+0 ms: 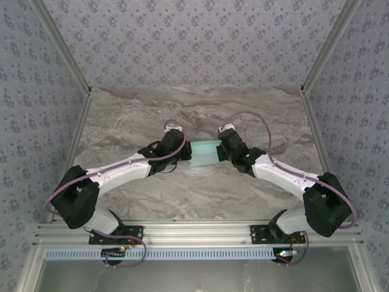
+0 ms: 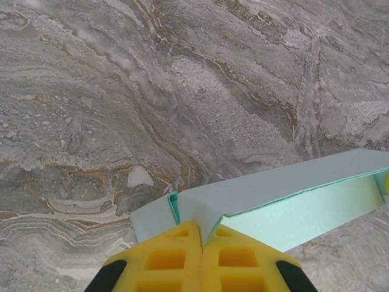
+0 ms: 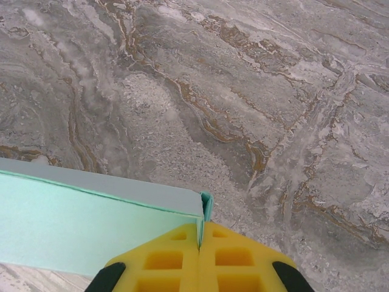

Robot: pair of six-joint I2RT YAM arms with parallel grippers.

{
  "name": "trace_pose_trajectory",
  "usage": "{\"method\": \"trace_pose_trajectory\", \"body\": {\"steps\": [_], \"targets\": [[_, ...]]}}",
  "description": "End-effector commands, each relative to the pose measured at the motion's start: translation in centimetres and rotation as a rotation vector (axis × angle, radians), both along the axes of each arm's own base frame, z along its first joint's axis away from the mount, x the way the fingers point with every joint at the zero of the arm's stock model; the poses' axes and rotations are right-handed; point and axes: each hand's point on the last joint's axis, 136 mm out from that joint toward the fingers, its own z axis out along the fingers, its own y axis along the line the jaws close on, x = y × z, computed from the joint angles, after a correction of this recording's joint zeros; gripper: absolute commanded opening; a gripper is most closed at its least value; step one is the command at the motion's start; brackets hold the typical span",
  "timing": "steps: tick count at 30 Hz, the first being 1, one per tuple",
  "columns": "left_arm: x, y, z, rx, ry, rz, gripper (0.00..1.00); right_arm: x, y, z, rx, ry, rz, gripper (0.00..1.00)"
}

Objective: Fold the paper box

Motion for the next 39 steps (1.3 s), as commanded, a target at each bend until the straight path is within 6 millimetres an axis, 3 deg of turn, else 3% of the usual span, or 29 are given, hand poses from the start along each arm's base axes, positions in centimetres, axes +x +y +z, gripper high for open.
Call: {"method": "trace_pose_trajectory", "body": {"steps": [1,10,39], "targets": [[-0.7,-1.8,1.3,-0.093,-0.015,-0.022,0.00,-2.1,0.6,-2.4,-0.018,0.091,0.056,0.00],[-1.0,-1.9,1.0,-0.097,-0.030,0.005,0.00,-2.2,0.3,-2.5,-0.022,0.089,0.048,0.00],[-0.5,-1.8,2.9,-0.218,-0.017,0.022,0.00,-2.3,0.2,-2.8,-0.022,0.093,0.048,0.00]]}}
